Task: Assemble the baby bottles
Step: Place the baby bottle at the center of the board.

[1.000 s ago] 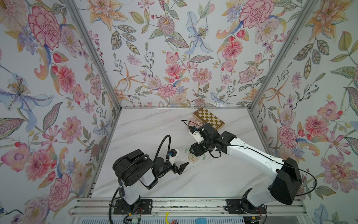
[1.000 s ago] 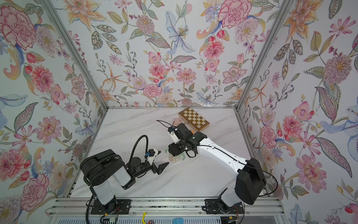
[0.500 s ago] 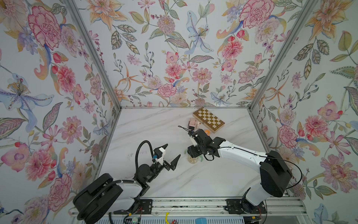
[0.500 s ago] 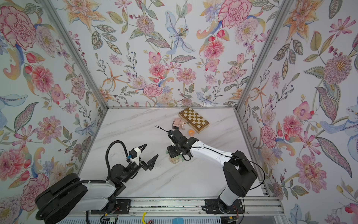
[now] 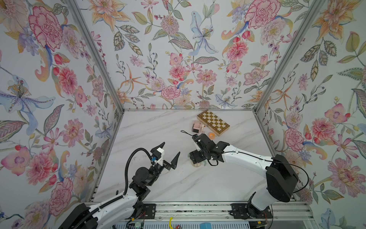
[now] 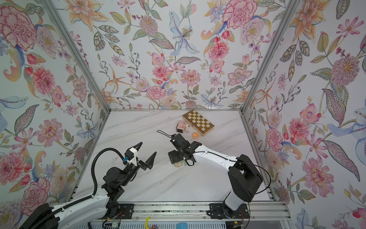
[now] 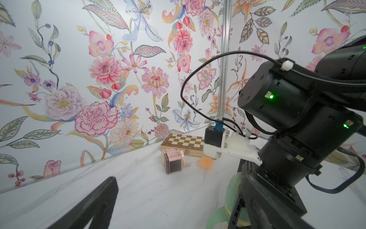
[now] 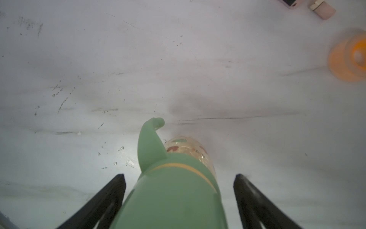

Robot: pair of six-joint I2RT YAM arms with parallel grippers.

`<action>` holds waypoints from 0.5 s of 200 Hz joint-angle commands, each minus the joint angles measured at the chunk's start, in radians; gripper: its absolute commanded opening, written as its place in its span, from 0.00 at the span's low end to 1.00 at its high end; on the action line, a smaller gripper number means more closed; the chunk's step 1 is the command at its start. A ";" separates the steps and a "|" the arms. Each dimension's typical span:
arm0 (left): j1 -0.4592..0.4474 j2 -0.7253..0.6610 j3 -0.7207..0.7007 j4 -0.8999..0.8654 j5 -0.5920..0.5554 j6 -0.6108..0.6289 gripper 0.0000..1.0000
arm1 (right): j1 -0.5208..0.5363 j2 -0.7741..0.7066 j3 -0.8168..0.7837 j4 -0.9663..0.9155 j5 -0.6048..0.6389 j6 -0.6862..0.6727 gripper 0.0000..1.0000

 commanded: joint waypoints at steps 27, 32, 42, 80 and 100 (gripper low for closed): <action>-0.002 -0.055 0.025 -0.076 -0.068 0.030 1.00 | 0.026 -0.075 0.083 -0.044 -0.008 0.016 0.99; -0.003 -0.063 0.027 -0.080 -0.078 0.029 1.00 | 0.029 -0.091 0.093 -0.045 -0.016 0.016 0.99; -0.002 -0.083 0.029 -0.093 -0.110 0.030 1.00 | 0.035 -0.133 0.112 -0.060 -0.022 0.017 0.99; 0.050 -0.190 0.120 -0.318 -0.532 0.115 1.00 | -0.038 -0.485 0.044 -0.110 0.163 -0.006 0.99; 0.188 -0.178 0.101 -0.299 -0.601 0.176 1.00 | -0.301 -0.657 -0.165 -0.049 0.328 -0.108 0.99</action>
